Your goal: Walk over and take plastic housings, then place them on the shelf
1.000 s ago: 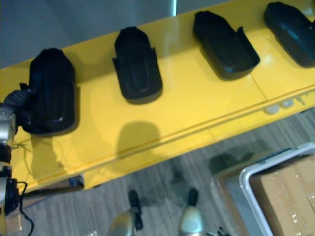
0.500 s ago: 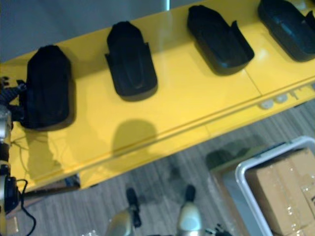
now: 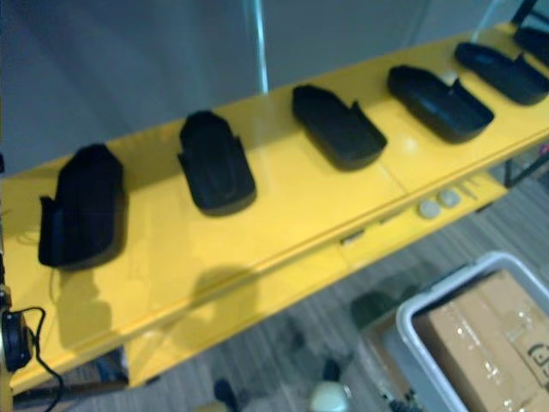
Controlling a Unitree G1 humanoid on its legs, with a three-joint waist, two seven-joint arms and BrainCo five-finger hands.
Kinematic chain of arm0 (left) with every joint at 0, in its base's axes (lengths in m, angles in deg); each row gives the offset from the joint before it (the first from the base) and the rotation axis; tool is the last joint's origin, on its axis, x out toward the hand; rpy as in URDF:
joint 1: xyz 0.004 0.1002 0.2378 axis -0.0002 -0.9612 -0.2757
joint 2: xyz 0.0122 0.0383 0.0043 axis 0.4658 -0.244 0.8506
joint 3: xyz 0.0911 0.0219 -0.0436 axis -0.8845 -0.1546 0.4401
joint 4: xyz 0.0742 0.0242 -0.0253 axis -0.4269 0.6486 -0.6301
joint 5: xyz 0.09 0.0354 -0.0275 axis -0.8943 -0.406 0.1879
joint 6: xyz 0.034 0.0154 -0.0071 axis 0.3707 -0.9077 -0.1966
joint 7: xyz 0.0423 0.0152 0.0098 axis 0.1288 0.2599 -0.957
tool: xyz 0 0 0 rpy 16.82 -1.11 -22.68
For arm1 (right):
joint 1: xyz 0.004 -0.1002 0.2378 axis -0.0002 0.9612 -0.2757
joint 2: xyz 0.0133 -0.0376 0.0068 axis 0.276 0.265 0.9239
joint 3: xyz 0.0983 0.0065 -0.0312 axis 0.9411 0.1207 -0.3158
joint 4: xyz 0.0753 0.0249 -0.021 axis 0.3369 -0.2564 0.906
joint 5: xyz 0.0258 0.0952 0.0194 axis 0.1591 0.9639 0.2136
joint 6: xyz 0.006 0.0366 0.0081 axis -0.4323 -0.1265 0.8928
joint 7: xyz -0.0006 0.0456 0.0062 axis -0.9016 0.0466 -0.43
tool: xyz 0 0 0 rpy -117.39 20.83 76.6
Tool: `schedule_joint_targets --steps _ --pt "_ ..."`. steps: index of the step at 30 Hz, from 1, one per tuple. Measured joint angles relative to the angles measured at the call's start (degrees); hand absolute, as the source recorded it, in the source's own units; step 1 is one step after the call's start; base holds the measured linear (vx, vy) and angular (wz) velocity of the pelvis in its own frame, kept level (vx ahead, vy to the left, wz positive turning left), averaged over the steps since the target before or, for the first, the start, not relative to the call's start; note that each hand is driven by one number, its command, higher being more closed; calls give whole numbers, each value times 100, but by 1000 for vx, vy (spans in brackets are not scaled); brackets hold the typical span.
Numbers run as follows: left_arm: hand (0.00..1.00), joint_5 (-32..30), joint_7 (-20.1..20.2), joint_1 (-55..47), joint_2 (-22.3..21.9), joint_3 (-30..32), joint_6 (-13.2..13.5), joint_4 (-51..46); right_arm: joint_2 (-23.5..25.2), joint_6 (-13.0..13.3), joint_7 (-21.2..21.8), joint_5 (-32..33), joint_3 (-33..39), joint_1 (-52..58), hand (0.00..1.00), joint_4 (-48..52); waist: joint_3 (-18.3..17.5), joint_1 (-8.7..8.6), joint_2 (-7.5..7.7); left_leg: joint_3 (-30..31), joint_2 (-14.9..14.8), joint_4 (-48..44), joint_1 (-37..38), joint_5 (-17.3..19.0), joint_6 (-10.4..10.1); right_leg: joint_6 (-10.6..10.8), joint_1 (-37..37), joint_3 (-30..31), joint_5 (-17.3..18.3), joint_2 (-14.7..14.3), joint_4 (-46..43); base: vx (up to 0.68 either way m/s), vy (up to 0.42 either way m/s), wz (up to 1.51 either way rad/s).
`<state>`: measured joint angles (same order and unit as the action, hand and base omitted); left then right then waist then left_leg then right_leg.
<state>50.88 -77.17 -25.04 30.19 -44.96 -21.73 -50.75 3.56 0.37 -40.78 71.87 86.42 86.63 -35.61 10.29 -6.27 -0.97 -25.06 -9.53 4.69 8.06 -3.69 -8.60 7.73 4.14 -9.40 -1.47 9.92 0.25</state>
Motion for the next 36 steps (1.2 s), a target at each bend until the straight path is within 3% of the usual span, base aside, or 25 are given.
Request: schedule_joint_targets --steps 2,6,9,11,16,18,20,21,24,27,29,32,34,36 --pt "0 0 -34 -349 -369 213 249 -739 1 208 -384 111 187 49 0 454 -230 0 -95 -62 -5 1 -6 10 -14 11 -3 13 -21 -8 50 -2 -5 -7" --pt "0 -6 -77 -1455 -1398 567 782 -2692 65 1144 -1293 -15 602 132 0 2795 -400 -59 -315 -79 -90 3 -3 69 -29 -36 0 8 -101 -95 85 -44 -15 -4" --pt "0 -58 43 -2209 -1980 973 1249 -3710 94 1967 -1734 -560 935 0 0 4527 -444 -4 -275 -71 -173 16 -2 50 -63 -67 75 -40 -204 -183 249 -83 -41 -2" --pt "0 -56 120 -2618 -2281 1083 1497 -4216 91 2287 -1946 -891 1039 -94 0 5298 -509 64 -224 -51 -184 28 -6 37 -59 -92 144 -101 -212 -196 360 -61 -34 7" --pt "0 -45 787 -3662 -3066 1079 2389 -5332 -82 2586 -2334 -1943 1007 -603 0 6533 -712 208 -135 171 -165 29 -95 -14 -73 -85 221 -356 -219 -169 424 -21 -11 22" --pt "0 -289 611 -3796 -3232 1084 2752 -5382 -284 2602 -2362 -2140 906 -818 0 6662 -731 245 -129 350 -133 29 -208 -55 -55 -79 232 -518 -222 -139 424 0 0 43" --pt "0 -979 -15 -3993 -3584 1074 3095 -5391 -505 2595 -2338 -2209 644 -1102 0 6665 -743 330 -137 496 -92 29 -230 -74 -39 -34 316 -669 -247 -102 424 6 11 33" --pt "0 -1116 -143 -4061 -3682 1070 3150 -5397 -515 2595 -2335 -2217 549 -1158 0 6665 -754 374 -144 537 -85 29 -233 -74 -39 -33 335 -700 -246 -98 424 20 13 33" --pt "0 -1887 -1012 -4404 -3983 1035 3066 -5413 -520 2588 -2168 -2140 112 -1216 0 6661 -824 444 -115 829 -60 28 -411 -124 -20 -12 384 -1009 -204 -89 426 17 -3 49" --pt "0 -2289 -1877 -4755 -4254 1456 2355 -4837 -527 2560 -1652 -1833 -295 -1325 0 6609 -824 581 -69 1075 -31 29 -578 -179 -9 7 404 -1259 -178 -85 425 8 -3 37" --pt "0 -2196 -1987 -4871 -4272 1655 2064 -4358 -532 2497 -1366 -1577 -449 -1341 0 6602 -853 613 -56 1164 -18 29 -623 -193 -5 8 408 -1324 -175 -83 425 13 0 27" --pt "0 -1733 -1952 -5120 -4315 1727 1525 -2699 -661 2213 -780 -1290 -868 -1455 0 6222 -839 745 66 1276 18 32 -642 -216 3 25 479 -1441 -148 -65 425 2 3 21" --pt "0 -1498 -1878 -5309 -4411 1644 1446 -1727 -787 1996 -499 -1197 -1213 -1589 0 5996 -865 771 173 1374 31 33 -751 -231 15 30 449 -1559 -133 -62 421 -12 3 23" --pt "0 -1202 -1544 -5496 -4458 1481 1427 -621 -1009 1668 -174 -1196 -1610 -1976 0 5652 -861 817 321 1409 28 37 -831 -260 23 23 378 -1577 -125 -65 383 -8 3 12"
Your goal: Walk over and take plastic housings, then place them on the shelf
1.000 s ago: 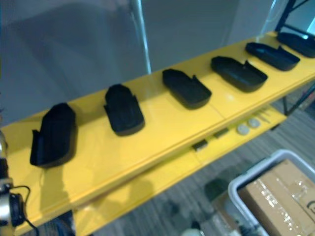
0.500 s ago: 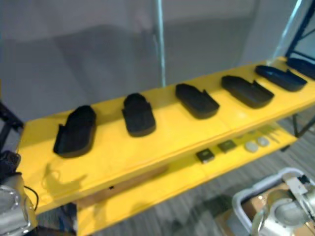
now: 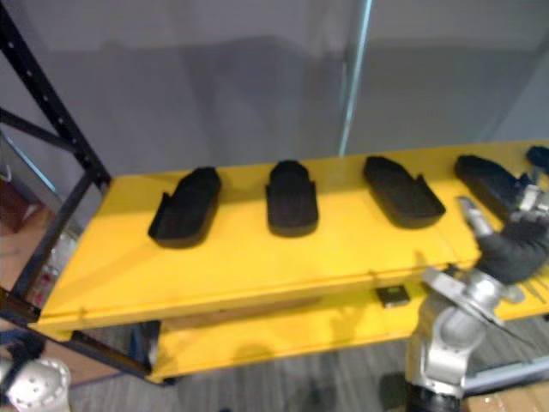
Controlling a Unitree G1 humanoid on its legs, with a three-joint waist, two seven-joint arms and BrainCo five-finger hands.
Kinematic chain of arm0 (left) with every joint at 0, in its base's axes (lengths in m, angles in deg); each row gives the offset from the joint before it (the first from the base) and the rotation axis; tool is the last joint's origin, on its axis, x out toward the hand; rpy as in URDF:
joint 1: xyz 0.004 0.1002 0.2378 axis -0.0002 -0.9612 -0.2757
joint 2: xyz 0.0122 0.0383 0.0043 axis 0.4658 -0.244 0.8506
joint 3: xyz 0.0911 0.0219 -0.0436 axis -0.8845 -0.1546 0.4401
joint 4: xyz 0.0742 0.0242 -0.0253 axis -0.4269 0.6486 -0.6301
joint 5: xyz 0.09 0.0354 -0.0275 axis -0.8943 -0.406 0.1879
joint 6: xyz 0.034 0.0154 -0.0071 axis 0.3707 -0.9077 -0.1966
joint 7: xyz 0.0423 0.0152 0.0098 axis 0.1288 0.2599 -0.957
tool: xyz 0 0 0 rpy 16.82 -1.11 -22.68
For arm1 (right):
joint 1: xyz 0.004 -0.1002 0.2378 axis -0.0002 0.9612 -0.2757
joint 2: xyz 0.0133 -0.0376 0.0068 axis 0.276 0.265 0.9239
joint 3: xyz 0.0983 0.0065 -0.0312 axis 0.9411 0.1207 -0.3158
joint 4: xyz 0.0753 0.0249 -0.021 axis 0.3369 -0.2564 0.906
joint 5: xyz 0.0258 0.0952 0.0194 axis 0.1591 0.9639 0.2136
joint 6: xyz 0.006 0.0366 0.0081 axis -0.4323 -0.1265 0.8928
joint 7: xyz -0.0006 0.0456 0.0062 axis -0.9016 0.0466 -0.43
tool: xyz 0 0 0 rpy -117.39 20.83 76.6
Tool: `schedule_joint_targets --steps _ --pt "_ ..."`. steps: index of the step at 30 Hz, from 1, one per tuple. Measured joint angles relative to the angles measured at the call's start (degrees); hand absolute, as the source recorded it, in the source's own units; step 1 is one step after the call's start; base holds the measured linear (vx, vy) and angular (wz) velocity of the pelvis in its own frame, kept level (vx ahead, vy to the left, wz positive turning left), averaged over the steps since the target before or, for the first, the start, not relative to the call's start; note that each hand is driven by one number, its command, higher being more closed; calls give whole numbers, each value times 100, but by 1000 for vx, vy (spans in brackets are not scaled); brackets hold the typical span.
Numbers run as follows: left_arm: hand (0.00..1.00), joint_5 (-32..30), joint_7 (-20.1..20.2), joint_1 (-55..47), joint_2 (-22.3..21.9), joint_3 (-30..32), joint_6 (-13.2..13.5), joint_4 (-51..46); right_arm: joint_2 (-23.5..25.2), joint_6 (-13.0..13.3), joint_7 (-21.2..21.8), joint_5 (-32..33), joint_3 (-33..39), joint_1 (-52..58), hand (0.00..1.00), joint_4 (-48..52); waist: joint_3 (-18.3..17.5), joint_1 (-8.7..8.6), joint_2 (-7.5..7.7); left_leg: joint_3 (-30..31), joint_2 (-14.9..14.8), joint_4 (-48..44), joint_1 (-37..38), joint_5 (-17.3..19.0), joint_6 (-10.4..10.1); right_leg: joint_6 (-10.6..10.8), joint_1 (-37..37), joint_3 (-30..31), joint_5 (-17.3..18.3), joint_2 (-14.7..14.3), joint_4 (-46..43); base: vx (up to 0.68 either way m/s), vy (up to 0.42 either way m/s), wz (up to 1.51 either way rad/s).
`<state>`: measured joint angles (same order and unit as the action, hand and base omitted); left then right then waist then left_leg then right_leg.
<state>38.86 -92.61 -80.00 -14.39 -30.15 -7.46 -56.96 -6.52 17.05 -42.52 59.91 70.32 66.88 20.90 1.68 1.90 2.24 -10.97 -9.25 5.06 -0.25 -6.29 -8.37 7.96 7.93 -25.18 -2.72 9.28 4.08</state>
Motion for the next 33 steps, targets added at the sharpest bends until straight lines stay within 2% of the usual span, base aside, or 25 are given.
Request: schedule_joint_targets --steps 1,4,7,8,11,14,17,18,21,24,27,29,33 --pt "0 91 197 -99 -45 -109 9 517 -127 -201 96 -32 -178 -265 0 -236 16 64 65 17 6 0 3 -2 1 -4 3 -8 3 8 -26 -3 5 7" --pt "0 359 743 -273 -191 -291 18 1416 -380 -646 132 -142 -536 -923 0 -862 41 172 125 122 36 0 3 -23 19 -28 22 -106 47 44 -124 -9 1 17" --pt "0 413 1205 -326 -213 -452 51 2231 -570 -911 210 -245 -815 -1498 0 -1427 56 378 127 163 47 0 5 -40 36 -30 46 -134 67 60 -158 -23 1 9" --pt "0 544 1371 -351 -215 -503 51 2410 -591 -966 235 -261 -901 -1648 0 -1546 61 400 135 200 51 1 16 -47 38 -32 97 -157 68 57 -158 -27 -10 15" --pt "0 776 1902 -437 -221 -630 51 2894 -640 -1095 438 -267 -1187 -2102 0 -1832 189 468 34 255 52 2 36 -85 53 -59 154 -189 88 50 -159 -53 -13 8" --pt "0 1018 2259 -430 -220 -762 47 3141 -666 -1163 459 -288 -1289 -2348 0 -2162 293 561 17 293 52 2 37 -114 69 -55 187 -249 86 50 -158 -50 -11 7" --pt "0 1233 2650 -425 -151 -972 47 3395 -668 -1265 441 -526 -1421 -2627 0 -2686 392 641 100 412 65 2 22 -133 96 -54 243 -344 86 49 -156 -35 -9 17" --pt "0 1269 2823 -414 -132 -1055 48 3457 -667 -1266 447 -713 -1450 -2729 0 -2934 434 703 171 449 76 2 15 -139 104 -53 274 -402 86 52 -156 -16 -9 14" --pt "0 1309 2985 -412 -119 -1204 48 3498 -667 -1254 494 -813 -1539 -2896 0 -3122 507 723 192 546 110 2 11 -149 119 -53 329 -475 86 60 -157 -15 -6 17" --pt "0 1441 3166 -350 -86 -1394 46 3500 -667 -1256 637 -812 -1758 -3122 0 -3267 551 830 155 559 110 2 -18 -151 122 -29 320 -480 116 59 -157 -8 -4 3" --pt "0 1491 3259 -245 -44 -1563 46 3499 -659 -1391 839 -669 -1957 -3241 0 -3511 577 873 115 583 109 1 -56 -163 121 -21 306 -495 123 55 -157 -2 -14 5" --pt "0 1579 3352 -204 43 -1698 44 3497 -626 -1566 864 -531 -2060 -3320 0 -3767 599 923 125 587 97 0 -90 -190 83 -19 270 -499 121 46 -165 0 0 0" --pt "0 1683 3428 -61 88 -1843 32 3488 -578 -1735 860 -506 -2104 -3519 0 -3939 736 974 117 605 94 -2 -85 -203 79 1 271 -537 108 40 -207 0 -5 1"
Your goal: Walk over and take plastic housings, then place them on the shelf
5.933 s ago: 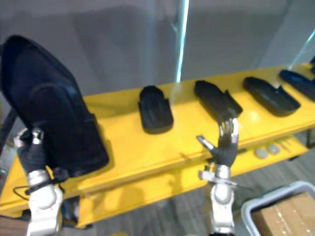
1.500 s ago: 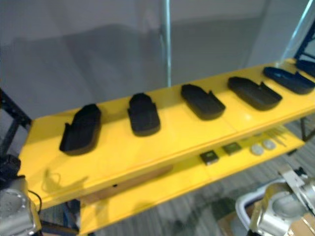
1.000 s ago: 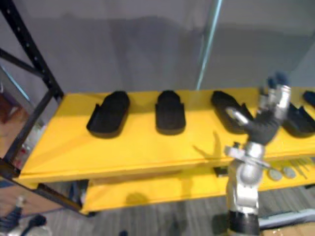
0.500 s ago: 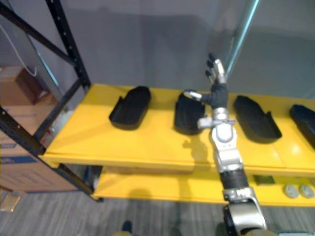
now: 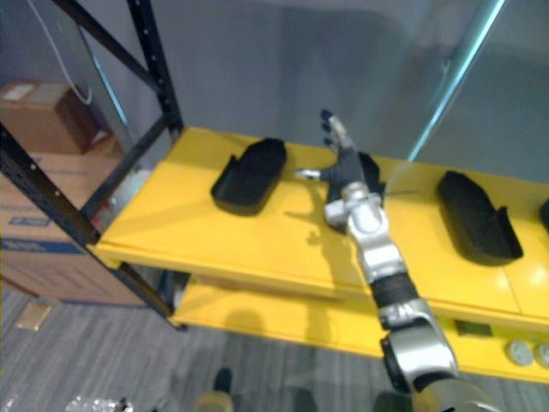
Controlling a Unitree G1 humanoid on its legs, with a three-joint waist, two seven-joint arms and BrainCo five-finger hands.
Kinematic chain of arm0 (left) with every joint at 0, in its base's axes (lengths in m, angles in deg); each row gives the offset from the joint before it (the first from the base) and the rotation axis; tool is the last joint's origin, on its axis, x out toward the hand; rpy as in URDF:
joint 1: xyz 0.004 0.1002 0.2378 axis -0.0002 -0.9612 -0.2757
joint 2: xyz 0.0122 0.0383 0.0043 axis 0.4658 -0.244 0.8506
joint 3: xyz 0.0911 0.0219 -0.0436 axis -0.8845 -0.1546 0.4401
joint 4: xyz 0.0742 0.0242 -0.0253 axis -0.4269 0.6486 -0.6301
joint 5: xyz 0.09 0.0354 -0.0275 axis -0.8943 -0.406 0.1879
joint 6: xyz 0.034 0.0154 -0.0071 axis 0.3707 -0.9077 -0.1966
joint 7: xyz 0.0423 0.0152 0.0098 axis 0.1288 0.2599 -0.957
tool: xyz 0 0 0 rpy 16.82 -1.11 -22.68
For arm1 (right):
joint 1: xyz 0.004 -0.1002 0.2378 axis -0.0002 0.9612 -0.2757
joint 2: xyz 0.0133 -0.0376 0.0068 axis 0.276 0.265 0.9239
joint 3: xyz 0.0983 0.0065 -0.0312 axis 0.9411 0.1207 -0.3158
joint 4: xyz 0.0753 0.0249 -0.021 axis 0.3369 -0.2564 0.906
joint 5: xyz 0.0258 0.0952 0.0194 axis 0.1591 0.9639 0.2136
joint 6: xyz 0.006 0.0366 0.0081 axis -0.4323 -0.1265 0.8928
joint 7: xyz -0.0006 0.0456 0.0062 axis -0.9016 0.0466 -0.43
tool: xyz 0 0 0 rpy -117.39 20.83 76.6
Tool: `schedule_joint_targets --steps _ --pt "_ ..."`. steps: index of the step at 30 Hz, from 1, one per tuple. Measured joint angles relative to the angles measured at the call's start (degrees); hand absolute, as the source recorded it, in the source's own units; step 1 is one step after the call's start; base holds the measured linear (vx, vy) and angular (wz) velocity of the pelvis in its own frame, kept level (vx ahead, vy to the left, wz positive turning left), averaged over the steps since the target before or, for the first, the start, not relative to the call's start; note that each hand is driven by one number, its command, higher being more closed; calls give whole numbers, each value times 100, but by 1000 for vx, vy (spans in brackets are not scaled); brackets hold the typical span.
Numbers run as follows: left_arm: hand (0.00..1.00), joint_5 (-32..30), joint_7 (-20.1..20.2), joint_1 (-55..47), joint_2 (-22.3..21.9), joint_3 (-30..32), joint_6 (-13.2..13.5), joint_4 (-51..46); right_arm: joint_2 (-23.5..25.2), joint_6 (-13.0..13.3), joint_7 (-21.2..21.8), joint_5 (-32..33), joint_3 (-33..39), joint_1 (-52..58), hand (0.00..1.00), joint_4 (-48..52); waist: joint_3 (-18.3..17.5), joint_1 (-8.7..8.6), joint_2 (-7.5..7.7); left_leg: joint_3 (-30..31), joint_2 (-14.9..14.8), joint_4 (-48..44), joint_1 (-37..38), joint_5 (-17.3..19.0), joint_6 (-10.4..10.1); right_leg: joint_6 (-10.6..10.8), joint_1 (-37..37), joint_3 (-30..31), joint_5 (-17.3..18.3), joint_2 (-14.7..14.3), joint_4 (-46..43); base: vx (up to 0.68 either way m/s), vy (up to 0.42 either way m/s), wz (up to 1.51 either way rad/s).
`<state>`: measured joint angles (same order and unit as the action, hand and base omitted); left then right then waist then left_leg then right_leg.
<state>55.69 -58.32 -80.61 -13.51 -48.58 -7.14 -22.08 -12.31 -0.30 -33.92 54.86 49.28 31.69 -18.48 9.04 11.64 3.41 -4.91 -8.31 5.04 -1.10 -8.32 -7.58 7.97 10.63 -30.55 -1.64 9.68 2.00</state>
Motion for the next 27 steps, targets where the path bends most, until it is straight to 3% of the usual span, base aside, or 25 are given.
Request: schedule_joint_targets --steps 6,9,14,18,21,24,27 --pt "0 114 35 120 1 -348 -34 -122 210 -438 -170 34 -5 -707 0 -546 200 75 -85 215 -15 -2 -44 -44 -20 -19 73 -207 75 -42 -66 -15 -23 16" --pt "0 219 39 262 0 -451 -51 -127 218 -484 -421 24 -3 -982 0 -852 417 184 -152 316 -29 -2 -111 -63 13 -38 33 -269 133 -54 -159 -73 -12 17" --pt "0 265 39 307 15 -455 -208 -360 233 -501 -674 -64 12 -1420 0 -1321 738 350 -139 497 4 -30 -306 -148 5 -3 -140 -436 247 44 -443 -28 17 20" --pt "0 342 61 352 27 -460 -285 -445 208 -647 -812 -62 45 -1794 0 -1520 1012 368 -185 614 56 -32 -439 -193 23 17 -326 -534 438 173 -814 -27 8 16" --pt "0 495 185 468 29 -461 -285 -647 73 -841 -1139 -61 130 -2179 0 -1817 1382 410 -318 623 109 -34 -517 -244 48 22 -564 -517 627 338 -1249 -40 1 4" --pt "0 620 245 534 70 -482 -276 -751 -79 -876 -1333 -61 200 -2317 0 -1842 1522 415 -359 624 137 -35 -633 -265 62 21 -773 -489 726 429 -1488 -44 -25 2" --pt "0 724 277 633 201 -732 -274 -797 -265 -947 -1860 -118 290 -2391 0 -1912 1641 474 -425 604 147 -36 -746 -279 60 0 -973 -408 782 477 -1633 -11 -24 -2"
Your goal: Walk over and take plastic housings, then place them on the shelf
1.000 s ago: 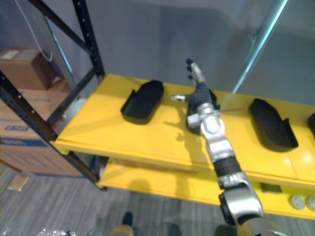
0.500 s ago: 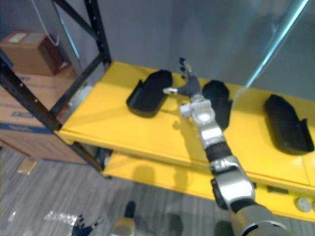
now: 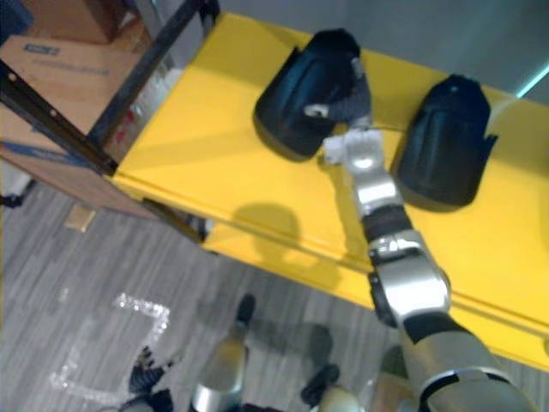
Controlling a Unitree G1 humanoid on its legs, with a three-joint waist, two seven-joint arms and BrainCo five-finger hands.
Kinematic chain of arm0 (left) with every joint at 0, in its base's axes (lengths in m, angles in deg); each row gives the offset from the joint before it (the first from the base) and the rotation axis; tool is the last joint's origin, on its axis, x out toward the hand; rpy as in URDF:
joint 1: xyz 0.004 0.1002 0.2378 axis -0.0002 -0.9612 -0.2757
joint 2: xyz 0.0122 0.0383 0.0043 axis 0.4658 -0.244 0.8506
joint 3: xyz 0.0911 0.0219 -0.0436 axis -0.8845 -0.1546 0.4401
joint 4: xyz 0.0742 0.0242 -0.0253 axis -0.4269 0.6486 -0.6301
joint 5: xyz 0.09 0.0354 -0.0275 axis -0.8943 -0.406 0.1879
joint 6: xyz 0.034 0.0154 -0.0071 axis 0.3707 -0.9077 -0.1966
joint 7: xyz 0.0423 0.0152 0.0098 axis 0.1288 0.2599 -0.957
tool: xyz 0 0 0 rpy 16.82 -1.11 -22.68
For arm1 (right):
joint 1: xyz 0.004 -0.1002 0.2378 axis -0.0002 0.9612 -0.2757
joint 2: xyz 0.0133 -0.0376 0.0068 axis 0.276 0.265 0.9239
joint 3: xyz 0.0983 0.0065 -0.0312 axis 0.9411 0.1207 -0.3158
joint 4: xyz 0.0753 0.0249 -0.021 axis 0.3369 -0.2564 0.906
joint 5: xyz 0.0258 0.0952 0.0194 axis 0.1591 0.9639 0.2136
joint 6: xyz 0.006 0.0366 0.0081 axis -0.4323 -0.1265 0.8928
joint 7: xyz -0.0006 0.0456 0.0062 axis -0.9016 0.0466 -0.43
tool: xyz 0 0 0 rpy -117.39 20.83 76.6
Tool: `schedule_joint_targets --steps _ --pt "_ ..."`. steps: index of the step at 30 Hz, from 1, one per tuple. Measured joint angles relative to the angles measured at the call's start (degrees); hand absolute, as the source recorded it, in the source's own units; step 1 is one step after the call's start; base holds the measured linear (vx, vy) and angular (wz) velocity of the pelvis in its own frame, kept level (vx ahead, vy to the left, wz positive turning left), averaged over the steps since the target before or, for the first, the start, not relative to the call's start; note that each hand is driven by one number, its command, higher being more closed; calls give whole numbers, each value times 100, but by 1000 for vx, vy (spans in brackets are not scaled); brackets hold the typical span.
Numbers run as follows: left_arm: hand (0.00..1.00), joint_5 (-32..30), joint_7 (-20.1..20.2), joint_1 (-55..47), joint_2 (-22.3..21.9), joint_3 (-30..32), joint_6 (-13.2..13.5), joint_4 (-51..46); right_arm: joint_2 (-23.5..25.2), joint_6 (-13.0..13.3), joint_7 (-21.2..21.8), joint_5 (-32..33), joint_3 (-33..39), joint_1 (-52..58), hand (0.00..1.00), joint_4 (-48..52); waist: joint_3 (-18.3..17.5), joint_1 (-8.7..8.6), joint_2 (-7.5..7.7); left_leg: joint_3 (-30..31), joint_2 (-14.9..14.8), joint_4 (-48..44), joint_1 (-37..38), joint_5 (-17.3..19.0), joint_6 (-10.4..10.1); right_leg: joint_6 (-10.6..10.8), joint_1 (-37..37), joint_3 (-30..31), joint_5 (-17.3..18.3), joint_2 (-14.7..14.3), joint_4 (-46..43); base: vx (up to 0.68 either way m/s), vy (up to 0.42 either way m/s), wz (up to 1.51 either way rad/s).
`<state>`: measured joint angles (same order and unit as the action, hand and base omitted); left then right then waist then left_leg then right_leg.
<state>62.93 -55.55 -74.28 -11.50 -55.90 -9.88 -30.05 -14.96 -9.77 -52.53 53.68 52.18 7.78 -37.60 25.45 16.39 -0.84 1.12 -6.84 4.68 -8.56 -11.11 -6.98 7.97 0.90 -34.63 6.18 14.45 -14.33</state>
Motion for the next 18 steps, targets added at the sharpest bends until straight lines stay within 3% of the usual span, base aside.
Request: schedule_joint_targets --steps 3,8,13,18 --pt "0 203 64 87 22 -170 19 12 -59 47 -761 -197 229 -117 0 -83 38 9 -59 4 16 -10 -65 0 0 13 -106 18 64 46 -111 -5 -57 1" --pt "0 242 107 101 16 -333 20 12 -201 320 -1284 -305 454 -304 0 -41 78 2 -134 -3 17 -278 -161 87 44 -1 -87 32 74 39 -101 -19 -44 -2" --pt "0 380 143 142 6 -379 22 64 -368 517 -1211 -286 454 -385 0 189 153 -24 -279 -8 -17 -331 -160 117 70 -34 -123 44 113 38 -194 -84 -31 -4" --pt "0 385 218 142 20 -378 15 197 -367 513 -585 -116 418 -385 0 190 154 5 -281 -17 -34 -324 -163 109 59 -40 -177 78 129 41 -225 -55 -32 -3"
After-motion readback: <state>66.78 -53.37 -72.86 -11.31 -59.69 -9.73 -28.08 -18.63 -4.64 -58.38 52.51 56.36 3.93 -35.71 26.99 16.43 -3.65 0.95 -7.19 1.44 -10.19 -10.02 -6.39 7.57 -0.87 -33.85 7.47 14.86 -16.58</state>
